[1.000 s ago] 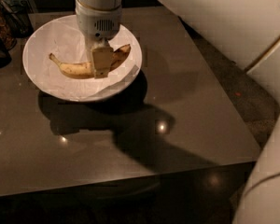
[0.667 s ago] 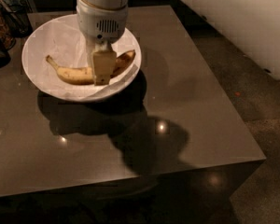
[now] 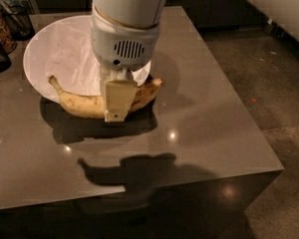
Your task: Pick banana from white bowl
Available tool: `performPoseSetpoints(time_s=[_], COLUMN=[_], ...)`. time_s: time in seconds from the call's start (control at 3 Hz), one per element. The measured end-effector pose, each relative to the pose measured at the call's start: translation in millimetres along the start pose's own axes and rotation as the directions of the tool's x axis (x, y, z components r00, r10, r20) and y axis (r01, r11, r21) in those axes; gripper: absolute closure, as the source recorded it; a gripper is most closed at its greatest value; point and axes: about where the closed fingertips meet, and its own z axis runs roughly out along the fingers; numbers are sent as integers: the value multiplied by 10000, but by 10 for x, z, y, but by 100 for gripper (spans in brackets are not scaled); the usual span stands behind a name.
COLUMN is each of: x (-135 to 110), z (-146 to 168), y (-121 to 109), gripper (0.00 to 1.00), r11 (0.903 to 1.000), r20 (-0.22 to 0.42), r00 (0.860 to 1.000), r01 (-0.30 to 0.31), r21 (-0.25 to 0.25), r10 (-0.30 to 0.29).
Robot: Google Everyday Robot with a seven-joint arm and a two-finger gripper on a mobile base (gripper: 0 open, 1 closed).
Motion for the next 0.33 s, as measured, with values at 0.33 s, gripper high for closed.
performPoseSetpoints(time_s=[0.33], x=[-34], z=[-34], y=[-9], gripper=[100], r11=[9998], r20=[83], r00=[10000], r01=[47], r21=[177], r10=[-48])
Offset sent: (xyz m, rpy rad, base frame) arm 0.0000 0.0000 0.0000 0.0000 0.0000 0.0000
